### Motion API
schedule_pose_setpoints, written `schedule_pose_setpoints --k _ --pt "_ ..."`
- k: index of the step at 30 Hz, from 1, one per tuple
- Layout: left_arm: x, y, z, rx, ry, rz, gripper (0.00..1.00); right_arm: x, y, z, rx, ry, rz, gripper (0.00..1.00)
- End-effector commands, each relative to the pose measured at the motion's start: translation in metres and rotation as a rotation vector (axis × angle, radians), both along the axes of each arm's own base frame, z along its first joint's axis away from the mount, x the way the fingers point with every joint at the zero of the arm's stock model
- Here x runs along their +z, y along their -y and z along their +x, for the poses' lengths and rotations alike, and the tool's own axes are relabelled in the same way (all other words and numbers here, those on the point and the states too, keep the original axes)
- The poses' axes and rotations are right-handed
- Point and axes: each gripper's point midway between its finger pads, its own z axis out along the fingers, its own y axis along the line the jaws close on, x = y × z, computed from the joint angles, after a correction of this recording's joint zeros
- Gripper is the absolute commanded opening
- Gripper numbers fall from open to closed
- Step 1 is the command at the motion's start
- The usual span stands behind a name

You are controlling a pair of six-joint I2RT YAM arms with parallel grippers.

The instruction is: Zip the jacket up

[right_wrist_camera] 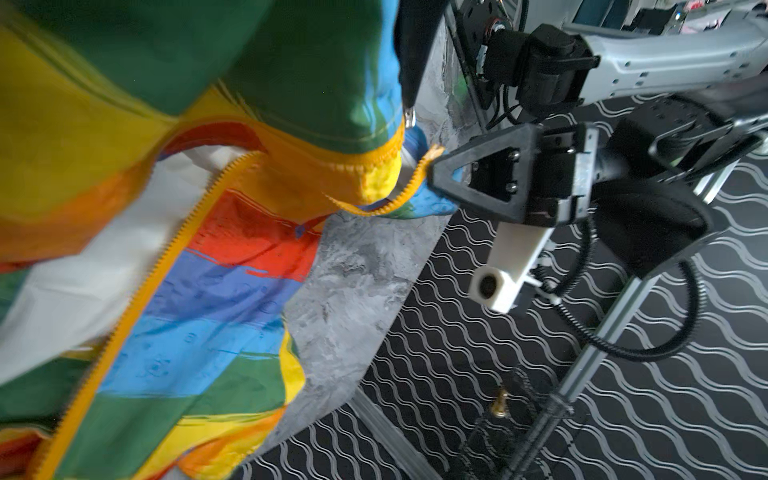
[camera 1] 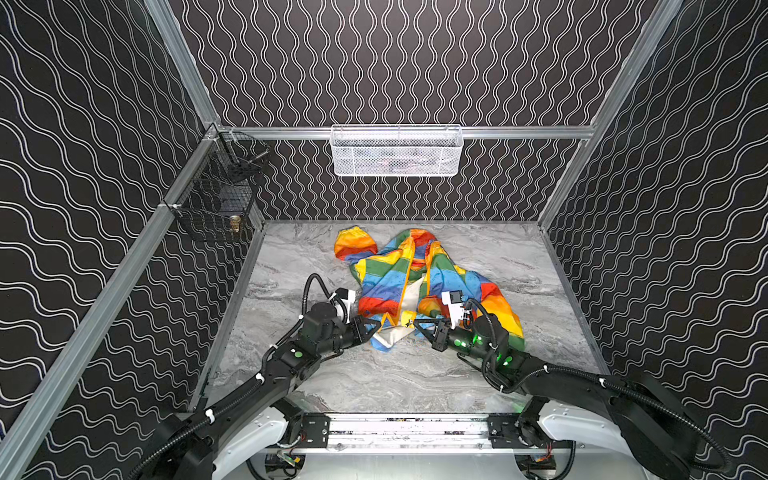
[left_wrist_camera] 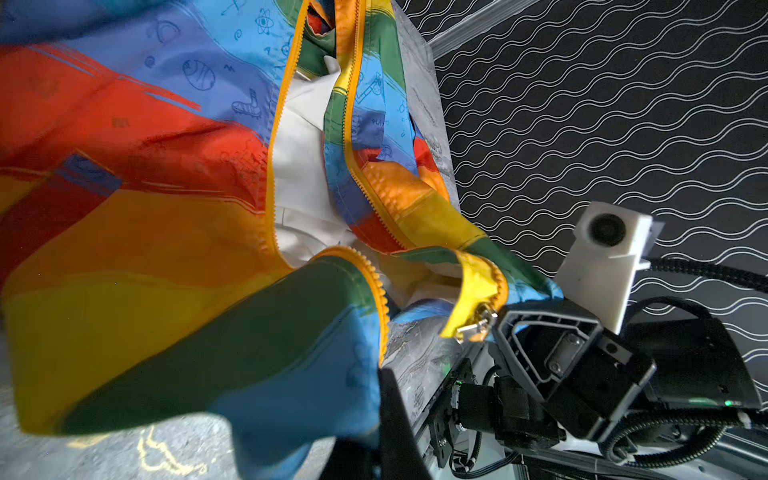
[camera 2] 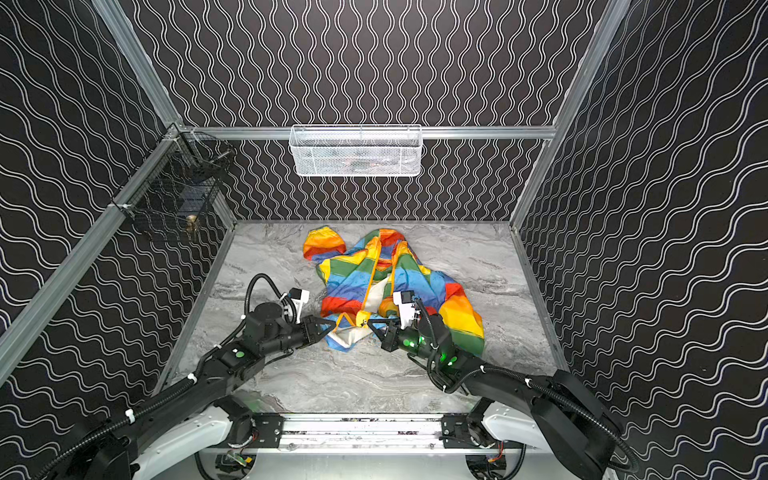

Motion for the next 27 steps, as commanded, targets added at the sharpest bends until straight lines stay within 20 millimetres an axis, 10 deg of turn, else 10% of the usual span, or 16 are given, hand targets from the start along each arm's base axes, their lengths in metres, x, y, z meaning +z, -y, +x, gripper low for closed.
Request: schedule_pose_setpoints --k 1,27 --pt "0.019 0.006 0.005 -0.010 0.043 -0.057 0.00 0.041 0.000 -0.006 0.032 0.207 0.100 0.00" --pt "0.087 0.016 0.017 -0.004 0.217 -0.260 0.00 0.051 -0.020 0.013 0.032 0.203 0.110 0.00"
